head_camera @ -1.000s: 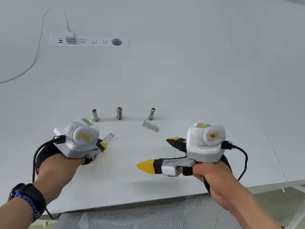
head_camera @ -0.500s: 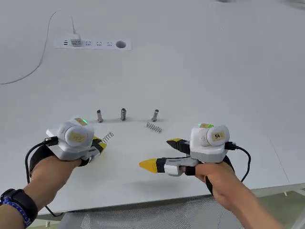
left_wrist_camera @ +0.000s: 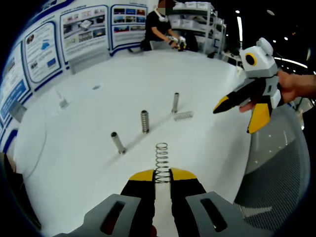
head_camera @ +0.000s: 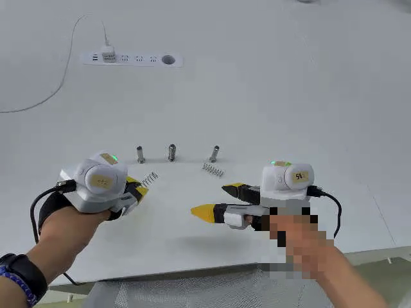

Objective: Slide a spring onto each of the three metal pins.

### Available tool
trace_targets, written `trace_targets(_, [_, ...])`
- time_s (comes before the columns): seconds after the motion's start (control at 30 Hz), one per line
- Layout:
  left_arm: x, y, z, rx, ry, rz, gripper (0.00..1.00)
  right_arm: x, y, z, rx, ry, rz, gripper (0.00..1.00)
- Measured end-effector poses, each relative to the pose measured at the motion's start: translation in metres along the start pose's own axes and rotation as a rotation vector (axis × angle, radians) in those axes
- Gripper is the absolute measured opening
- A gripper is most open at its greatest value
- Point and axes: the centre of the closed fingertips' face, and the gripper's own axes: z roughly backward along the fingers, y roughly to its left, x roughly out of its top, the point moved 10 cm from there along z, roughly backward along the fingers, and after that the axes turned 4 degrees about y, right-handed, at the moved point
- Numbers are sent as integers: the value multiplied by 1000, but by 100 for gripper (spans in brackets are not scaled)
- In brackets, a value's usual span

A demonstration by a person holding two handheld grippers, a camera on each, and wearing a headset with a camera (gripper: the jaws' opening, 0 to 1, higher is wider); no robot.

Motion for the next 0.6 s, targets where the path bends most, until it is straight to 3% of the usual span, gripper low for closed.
trace_targets(0.17, [0,-3,4,-8,-9,-5,10,1,2,-2,16,2,-3,66])
trace_targets(0.4, [8,-6,10,-24,-31,-30,10,9,6,-6,71,-10,-24,57])
trace_targets(0.6, [15,-13,16,-41,-53,-53,10,14,9,-10,89,-3,-14,56])
